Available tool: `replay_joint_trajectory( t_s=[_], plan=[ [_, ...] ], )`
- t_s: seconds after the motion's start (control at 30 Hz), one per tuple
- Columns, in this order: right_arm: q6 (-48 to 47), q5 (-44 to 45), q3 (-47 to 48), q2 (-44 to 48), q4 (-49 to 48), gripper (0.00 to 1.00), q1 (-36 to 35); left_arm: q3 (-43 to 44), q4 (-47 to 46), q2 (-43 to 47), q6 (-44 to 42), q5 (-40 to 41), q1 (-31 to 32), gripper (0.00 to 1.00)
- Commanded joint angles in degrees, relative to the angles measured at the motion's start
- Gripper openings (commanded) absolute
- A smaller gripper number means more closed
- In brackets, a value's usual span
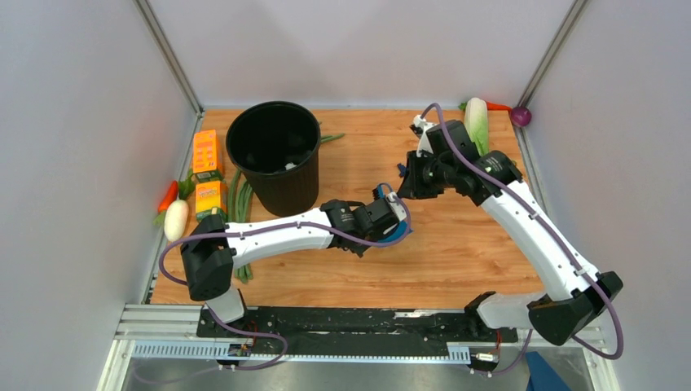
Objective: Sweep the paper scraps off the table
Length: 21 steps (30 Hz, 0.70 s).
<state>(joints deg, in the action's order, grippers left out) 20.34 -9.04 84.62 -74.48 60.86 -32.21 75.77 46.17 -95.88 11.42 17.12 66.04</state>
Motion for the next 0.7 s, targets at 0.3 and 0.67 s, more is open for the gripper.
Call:
replay_joint_trajectory(
  t_s=[0.3, 0.67],
  plan=[
    [4.97, 8.85, 6.27, 4.25, 8.57, 0.00, 3.38, -1.49, 5.86, 1.39, 1.94, 3.26, -1.26, 0.00],
    [3.84, 16.32, -1.29, 0.57, 7.87, 0.00, 4.43, -9.93, 3.93, 3.24, 2.47, 1.78, -1.27, 0.00]
  ],
)
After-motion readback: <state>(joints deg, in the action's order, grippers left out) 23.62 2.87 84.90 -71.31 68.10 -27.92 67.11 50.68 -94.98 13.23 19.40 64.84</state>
